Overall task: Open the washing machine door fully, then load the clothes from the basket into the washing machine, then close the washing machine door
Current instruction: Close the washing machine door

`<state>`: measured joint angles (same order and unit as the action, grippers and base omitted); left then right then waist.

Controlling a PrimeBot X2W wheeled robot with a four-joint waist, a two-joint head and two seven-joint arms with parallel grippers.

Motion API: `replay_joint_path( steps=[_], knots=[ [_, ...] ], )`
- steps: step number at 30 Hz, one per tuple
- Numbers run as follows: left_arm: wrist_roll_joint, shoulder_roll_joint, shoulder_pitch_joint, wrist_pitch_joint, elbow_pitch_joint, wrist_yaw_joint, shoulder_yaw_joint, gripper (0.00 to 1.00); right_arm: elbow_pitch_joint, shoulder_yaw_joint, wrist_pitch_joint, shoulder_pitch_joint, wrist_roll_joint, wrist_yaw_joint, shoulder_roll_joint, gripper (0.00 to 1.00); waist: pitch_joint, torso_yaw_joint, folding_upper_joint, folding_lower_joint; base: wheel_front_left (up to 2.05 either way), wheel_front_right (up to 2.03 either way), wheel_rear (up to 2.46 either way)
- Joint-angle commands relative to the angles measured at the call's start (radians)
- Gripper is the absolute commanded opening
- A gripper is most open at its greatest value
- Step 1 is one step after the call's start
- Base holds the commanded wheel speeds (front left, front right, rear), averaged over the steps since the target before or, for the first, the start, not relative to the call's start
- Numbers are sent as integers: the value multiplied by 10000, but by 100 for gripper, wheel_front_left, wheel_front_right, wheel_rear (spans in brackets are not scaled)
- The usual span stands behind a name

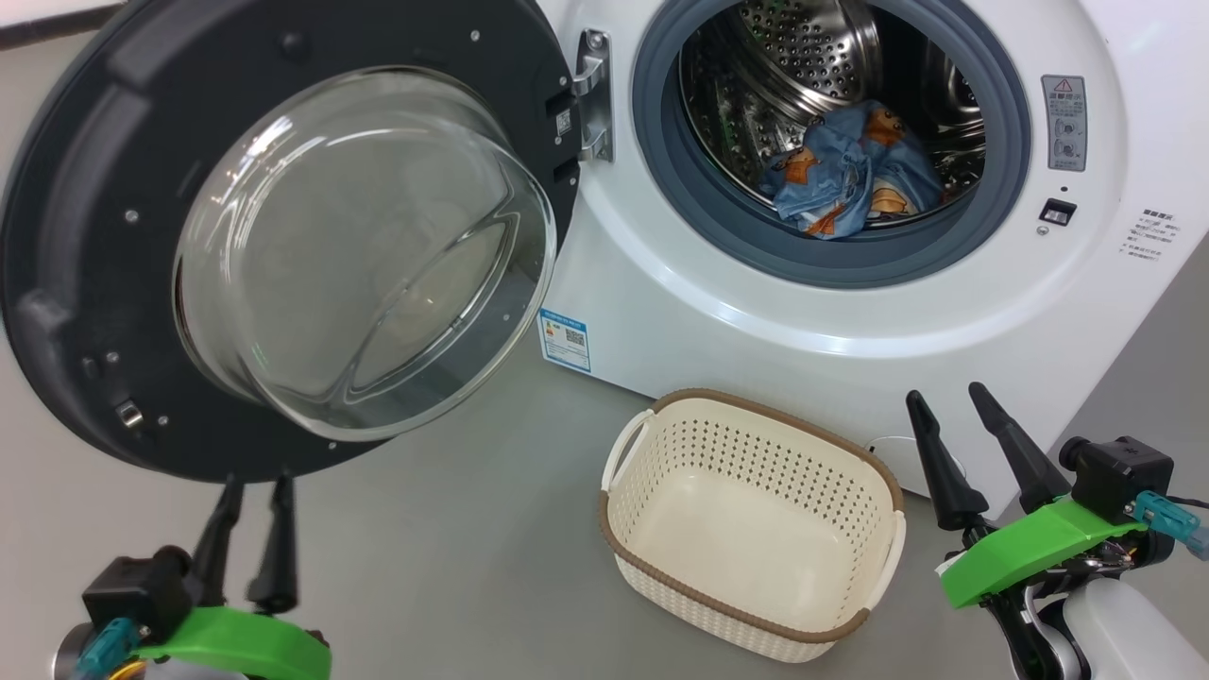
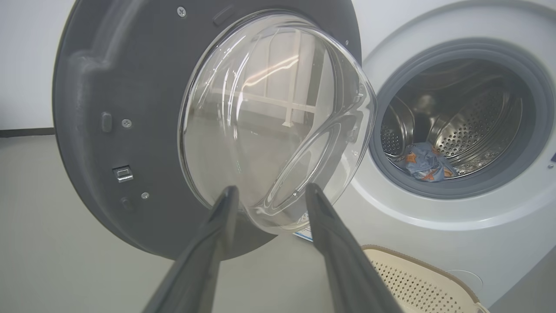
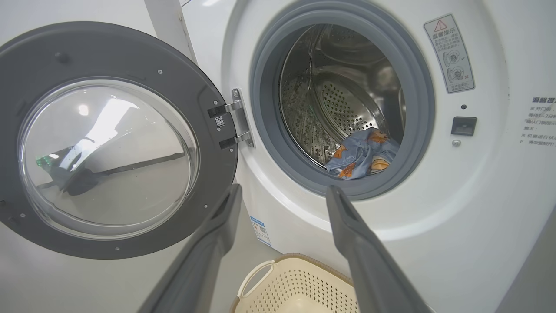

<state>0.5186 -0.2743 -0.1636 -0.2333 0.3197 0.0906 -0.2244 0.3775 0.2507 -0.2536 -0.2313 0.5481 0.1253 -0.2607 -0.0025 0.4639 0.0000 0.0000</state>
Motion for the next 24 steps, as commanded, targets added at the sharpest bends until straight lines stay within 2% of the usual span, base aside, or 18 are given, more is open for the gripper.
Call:
replay_joint_path(
  steps=[1, 5, 10, 15, 17, 18, 24],
  knots=[
    [61, -370, -393, -48, -367, 14, 349, 0, -189, 164, -82, -28, 110, 54, -169, 100, 8, -14, 0, 0, 0, 0, 0],
    [175, -630, -674, -4, -618, -170, 484, 0, -194, 165, -82, -40, 116, 54, -188, 100, 50, -48, 0, 0, 0, 0, 0],
    [545, -1290, -1452, 217, -1375, -413, 1081, 0, -216, 153, -82, -54, 109, 54, -291, 100, 141, -97, 0, 0, 0, 0, 0],
    [1680, -1949, -2366, 585, -1950, -760, 2240, 0, -222, 193, -82, -109, 84, 54, -431, 100, 269, -269, 0, 0, 0, 0, 0],
    [1849, -2326, -2640, 706, -2009, -810, 2586, 0, -217, 240, -82, -150, 79, 54, -488, 100, 333, -370, 0, 0, 0, 0, 0],
    [1849, -2326, -2640, 706, -2009, -810, 2586, 0, -217, 240, -82, -150, 79, 54, -488, 100, 333, -370, 0, 0, 0, 0, 0],
    [3598, -2896, -3608, 1223, -1209, -1390, 3904, 0, -193, 371, -82, -284, 74, 54, -721, 100, 553, -742, 0, 0, 0, 0, 0]
  ],
)
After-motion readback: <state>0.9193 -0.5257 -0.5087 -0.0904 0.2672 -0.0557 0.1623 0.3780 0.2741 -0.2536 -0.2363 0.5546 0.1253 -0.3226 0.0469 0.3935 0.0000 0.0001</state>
